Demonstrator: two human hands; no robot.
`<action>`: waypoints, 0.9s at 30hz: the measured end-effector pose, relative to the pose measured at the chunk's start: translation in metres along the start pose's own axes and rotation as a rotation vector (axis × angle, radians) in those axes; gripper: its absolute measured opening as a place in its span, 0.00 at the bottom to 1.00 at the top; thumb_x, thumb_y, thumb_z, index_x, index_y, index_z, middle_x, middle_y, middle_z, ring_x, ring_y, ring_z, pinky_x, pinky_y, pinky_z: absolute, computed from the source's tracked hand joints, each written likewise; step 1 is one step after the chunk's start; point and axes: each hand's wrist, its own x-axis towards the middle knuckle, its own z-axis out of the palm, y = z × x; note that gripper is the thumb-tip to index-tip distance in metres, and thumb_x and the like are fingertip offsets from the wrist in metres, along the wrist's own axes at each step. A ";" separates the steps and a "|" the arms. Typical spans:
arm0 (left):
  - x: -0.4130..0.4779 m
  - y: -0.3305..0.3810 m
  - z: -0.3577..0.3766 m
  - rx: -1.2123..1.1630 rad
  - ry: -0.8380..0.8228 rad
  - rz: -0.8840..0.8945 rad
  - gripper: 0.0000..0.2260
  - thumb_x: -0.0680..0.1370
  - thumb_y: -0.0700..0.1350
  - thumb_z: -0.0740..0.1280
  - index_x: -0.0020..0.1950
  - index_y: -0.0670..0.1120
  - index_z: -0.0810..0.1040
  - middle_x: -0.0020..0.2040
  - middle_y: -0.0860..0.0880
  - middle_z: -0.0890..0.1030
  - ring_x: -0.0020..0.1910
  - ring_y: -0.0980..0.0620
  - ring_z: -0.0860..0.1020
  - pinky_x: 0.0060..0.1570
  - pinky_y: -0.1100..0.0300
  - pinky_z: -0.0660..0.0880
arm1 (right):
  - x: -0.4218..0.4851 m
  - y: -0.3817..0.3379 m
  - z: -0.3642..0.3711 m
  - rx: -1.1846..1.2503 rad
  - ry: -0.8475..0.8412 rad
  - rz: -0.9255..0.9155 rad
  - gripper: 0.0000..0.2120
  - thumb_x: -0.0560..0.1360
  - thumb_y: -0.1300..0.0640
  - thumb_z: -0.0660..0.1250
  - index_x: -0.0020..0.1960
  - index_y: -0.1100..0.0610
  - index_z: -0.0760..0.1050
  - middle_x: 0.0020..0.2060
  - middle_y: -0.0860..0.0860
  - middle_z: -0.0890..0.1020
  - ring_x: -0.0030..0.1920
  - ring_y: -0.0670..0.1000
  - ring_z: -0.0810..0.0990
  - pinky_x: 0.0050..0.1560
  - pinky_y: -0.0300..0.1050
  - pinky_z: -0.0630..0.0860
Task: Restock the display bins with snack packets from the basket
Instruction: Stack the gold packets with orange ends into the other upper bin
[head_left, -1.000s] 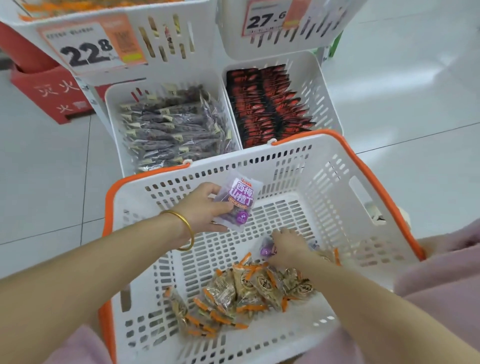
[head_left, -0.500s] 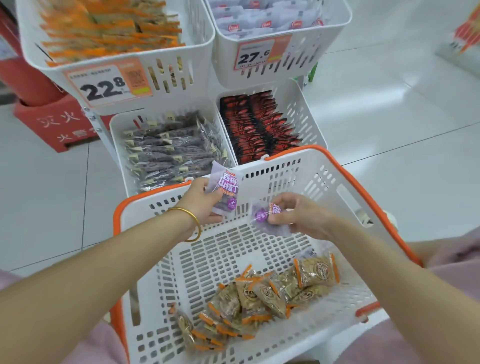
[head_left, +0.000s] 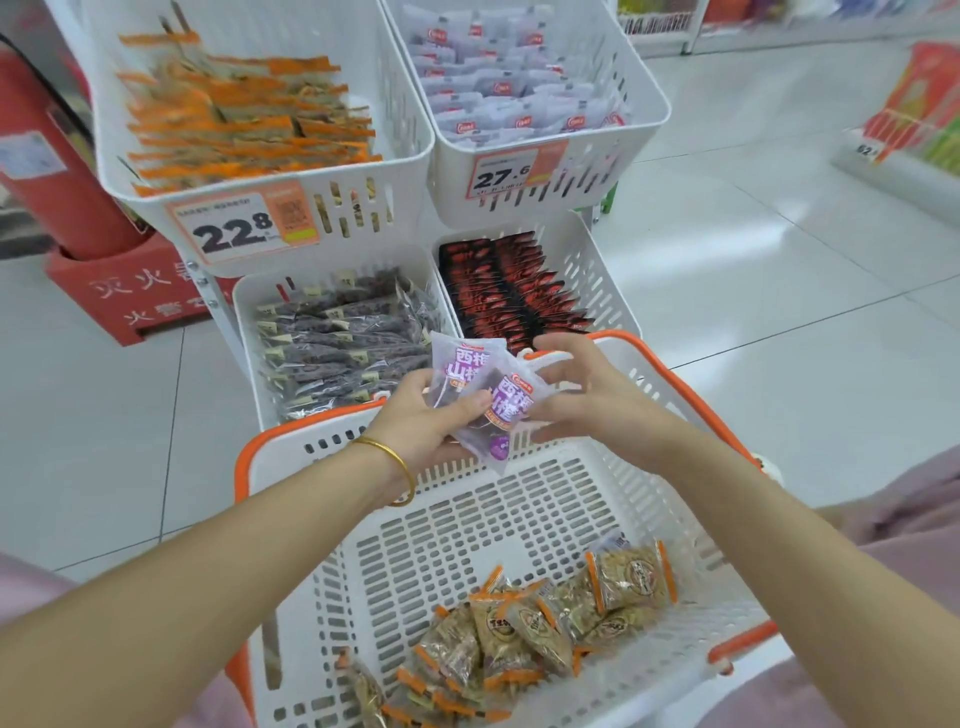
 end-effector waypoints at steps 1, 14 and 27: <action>0.000 0.001 -0.001 -0.006 0.013 0.018 0.20 0.73 0.43 0.71 0.63 0.42 0.71 0.56 0.40 0.80 0.48 0.43 0.83 0.46 0.48 0.80 | -0.001 -0.001 0.001 0.126 -0.016 0.058 0.28 0.71 0.62 0.72 0.66 0.53 0.64 0.55 0.59 0.76 0.49 0.57 0.83 0.49 0.52 0.81; -0.011 0.023 0.004 0.247 -0.093 0.276 0.23 0.70 0.36 0.74 0.58 0.49 0.67 0.54 0.49 0.78 0.46 0.58 0.80 0.43 0.57 0.81 | -0.002 -0.035 -0.008 -0.270 0.072 -0.245 0.14 0.66 0.62 0.77 0.45 0.50 0.76 0.51 0.52 0.76 0.48 0.50 0.78 0.48 0.41 0.76; 0.076 0.204 0.072 0.616 0.010 0.534 0.32 0.70 0.48 0.74 0.67 0.47 0.60 0.60 0.52 0.68 0.58 0.56 0.70 0.51 0.67 0.67 | 0.062 -0.157 -0.153 -0.445 0.240 -0.428 0.15 0.61 0.57 0.80 0.43 0.51 0.77 0.42 0.50 0.78 0.41 0.47 0.75 0.44 0.47 0.74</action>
